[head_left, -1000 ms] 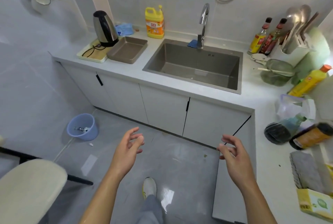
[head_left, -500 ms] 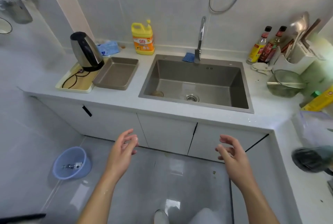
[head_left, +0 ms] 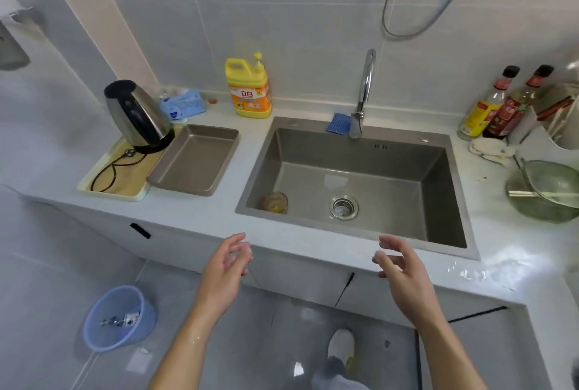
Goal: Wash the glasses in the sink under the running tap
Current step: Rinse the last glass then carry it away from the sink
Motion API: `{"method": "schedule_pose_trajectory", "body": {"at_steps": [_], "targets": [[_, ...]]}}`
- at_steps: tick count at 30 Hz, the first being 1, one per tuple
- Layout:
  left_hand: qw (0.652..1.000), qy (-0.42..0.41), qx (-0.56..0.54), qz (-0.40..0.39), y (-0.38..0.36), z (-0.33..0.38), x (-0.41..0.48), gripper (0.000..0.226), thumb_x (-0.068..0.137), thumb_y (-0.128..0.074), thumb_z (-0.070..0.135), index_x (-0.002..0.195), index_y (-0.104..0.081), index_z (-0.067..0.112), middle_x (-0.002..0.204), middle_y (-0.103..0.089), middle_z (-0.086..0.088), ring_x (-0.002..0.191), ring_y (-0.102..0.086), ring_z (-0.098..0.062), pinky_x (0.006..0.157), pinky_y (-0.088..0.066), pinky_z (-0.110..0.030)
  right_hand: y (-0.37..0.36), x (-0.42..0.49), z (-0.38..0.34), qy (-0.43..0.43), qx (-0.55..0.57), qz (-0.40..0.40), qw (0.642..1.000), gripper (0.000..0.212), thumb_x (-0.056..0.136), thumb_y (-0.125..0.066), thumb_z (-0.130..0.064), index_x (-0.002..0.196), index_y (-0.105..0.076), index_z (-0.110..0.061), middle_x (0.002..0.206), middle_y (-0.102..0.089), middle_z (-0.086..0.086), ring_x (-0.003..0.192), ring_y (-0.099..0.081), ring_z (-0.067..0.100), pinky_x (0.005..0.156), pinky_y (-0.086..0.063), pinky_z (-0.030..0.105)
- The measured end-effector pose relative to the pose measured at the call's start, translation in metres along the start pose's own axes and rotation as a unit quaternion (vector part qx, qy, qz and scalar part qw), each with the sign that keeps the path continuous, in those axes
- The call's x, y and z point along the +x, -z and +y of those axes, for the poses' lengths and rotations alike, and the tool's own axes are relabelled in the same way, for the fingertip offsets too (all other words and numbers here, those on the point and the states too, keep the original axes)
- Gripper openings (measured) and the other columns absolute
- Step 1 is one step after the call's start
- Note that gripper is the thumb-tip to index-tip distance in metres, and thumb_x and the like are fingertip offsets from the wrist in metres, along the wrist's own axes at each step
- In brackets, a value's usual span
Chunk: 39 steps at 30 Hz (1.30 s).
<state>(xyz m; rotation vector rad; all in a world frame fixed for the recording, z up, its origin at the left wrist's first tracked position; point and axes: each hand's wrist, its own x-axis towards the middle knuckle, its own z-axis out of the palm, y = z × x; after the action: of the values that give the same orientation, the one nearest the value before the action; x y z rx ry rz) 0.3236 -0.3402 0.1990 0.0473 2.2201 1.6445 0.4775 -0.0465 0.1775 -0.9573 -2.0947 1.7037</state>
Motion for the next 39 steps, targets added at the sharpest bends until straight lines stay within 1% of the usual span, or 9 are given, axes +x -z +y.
{"method": "schedule_pose_trajectory", "body": {"at_steps": [13, 18, 20, 22, 24, 29, 31, 34, 39], "targets": [[0.997, 0.048, 0.017, 0.05, -0.056, 0.032, 0.12, 0.025, 0.102, -0.064, 0.013, 0.12, -0.066, 0.03, 0.113, -0.071, 0.001, 0.104, -0.072, -0.025, 0.091, -0.06, -0.043, 0.002, 0.151, -0.015, -0.003, -0.021, -0.048, 0.999, 0.02, 0.101, -0.061, -0.016, 0.116, -0.065, -0.029, 0.12, -0.064, -0.008, 0.101, -0.067, 0.011, 0.076, -0.057, 0.027], [0.996, 0.075, 0.051, 0.024, -0.063, 0.038, 0.166, 0.043, 0.081, -0.07, 0.048, 0.121, -0.065, 0.034, 0.116, -0.072, 0.005, 0.095, -0.075, -0.018, 0.097, -0.058, -0.042, -0.027, 0.185, -0.006, 0.001, -0.096, -0.058, 0.994, 0.019, 0.099, -0.064, -0.013, 0.113, -0.064, -0.026, 0.115, -0.066, -0.008, 0.102, -0.063, 0.001, 0.08, -0.051, 0.012], [0.992, 0.086, 0.09, 0.004, -0.067, 0.037, 0.189, 0.029, 0.095, -0.068, 0.035, 0.123, -0.063, 0.033, 0.119, -0.071, 0.007, 0.1, -0.074, -0.017, 0.101, -0.055, -0.041, -0.041, 0.2, -0.004, -0.019, -0.106, -0.064, 0.992, 0.019, 0.099, -0.063, -0.013, 0.114, -0.065, -0.024, 0.116, -0.066, -0.007, 0.102, -0.064, 0.003, 0.083, -0.052, 0.017], [0.986, 0.096, 0.133, -0.014, -0.074, 0.033, 0.215, 0.029, 0.101, -0.064, 0.024, 0.129, -0.062, 0.028, 0.12, -0.068, 0.008, 0.106, -0.069, -0.014, 0.099, -0.052, -0.032, -0.056, 0.212, -0.003, -0.042, -0.109, -0.073, 0.99, 0.02, 0.1, -0.061, -0.013, 0.118, -0.065, -0.021, 0.118, -0.066, -0.007, 0.1, -0.064, 0.003, 0.078, -0.047, 0.007], [0.976, 0.123, 0.177, -0.042, -0.084, 0.026, 0.24, 0.036, 0.101, -0.064, 0.02, 0.137, -0.059, 0.019, 0.126, -0.066, 0.004, 0.108, -0.063, -0.011, 0.093, -0.047, -0.023, -0.071, 0.223, -0.001, -0.067, -0.118, -0.08, 0.988, 0.024, 0.1, -0.06, -0.015, 0.123, -0.064, -0.017, 0.122, -0.065, -0.006, 0.098, -0.063, 0.003, 0.075, -0.045, 0.006], [0.926, 0.191, 0.311, -0.095, -0.108, -0.017, 0.3, 0.072, 0.093, -0.072, 0.031, 0.156, -0.04, 0.017, 0.149, -0.056, -0.007, 0.132, -0.056, -0.031, 0.106, -0.046, -0.036, -0.108, 0.243, 0.015, -0.153, -0.15, -0.108, 0.971, 0.024, 0.1, -0.06, -0.018, 0.124, -0.063, -0.018, 0.119, -0.062, 0.0, 0.085, -0.063, 0.007, 0.077, -0.045, 0.02], [0.916, 0.229, 0.313, -0.102, -0.118, -0.034, 0.318, 0.092, 0.089, -0.078, 0.034, 0.161, -0.025, 0.013, 0.158, -0.044, -0.013, 0.139, -0.049, -0.035, 0.113, -0.044, -0.045, -0.118, 0.246, 0.025, -0.177, -0.167, -0.115, 0.963, 0.022, 0.1, -0.06, -0.018, 0.122, -0.063, -0.019, 0.117, -0.061, 0.0, 0.083, -0.063, 0.01, 0.069, -0.043, 0.014], [0.903, 0.258, 0.329, -0.094, -0.133, -0.055, 0.336, 0.116, 0.086, -0.082, 0.036, 0.165, -0.002, 0.009, 0.17, -0.019, -0.015, 0.151, -0.029, -0.039, 0.122, -0.033, -0.047, -0.128, 0.252, 0.038, -0.214, -0.17, -0.114, 0.955, 0.024, 0.101, -0.06, -0.017, 0.125, -0.062, -0.017, 0.118, -0.061, 0.002, 0.09, -0.064, 0.016, 0.075, -0.041, 0.021], [0.887, 0.23, 0.392, -0.088, -0.152, -0.081, 0.349, 0.118, 0.079, -0.09, 0.029, 0.164, -0.009, 0.02, 0.162, -0.019, -0.015, 0.143, -0.031, -0.045, 0.11, -0.045, -0.053, -0.135, 0.261, 0.05, -0.241, -0.176, -0.117, 0.947, 0.026, 0.102, -0.059, -0.02, 0.127, -0.061, -0.018, 0.119, -0.06, -0.001, 0.091, -0.063, 0.015, 0.075, -0.04, 0.022]]}}
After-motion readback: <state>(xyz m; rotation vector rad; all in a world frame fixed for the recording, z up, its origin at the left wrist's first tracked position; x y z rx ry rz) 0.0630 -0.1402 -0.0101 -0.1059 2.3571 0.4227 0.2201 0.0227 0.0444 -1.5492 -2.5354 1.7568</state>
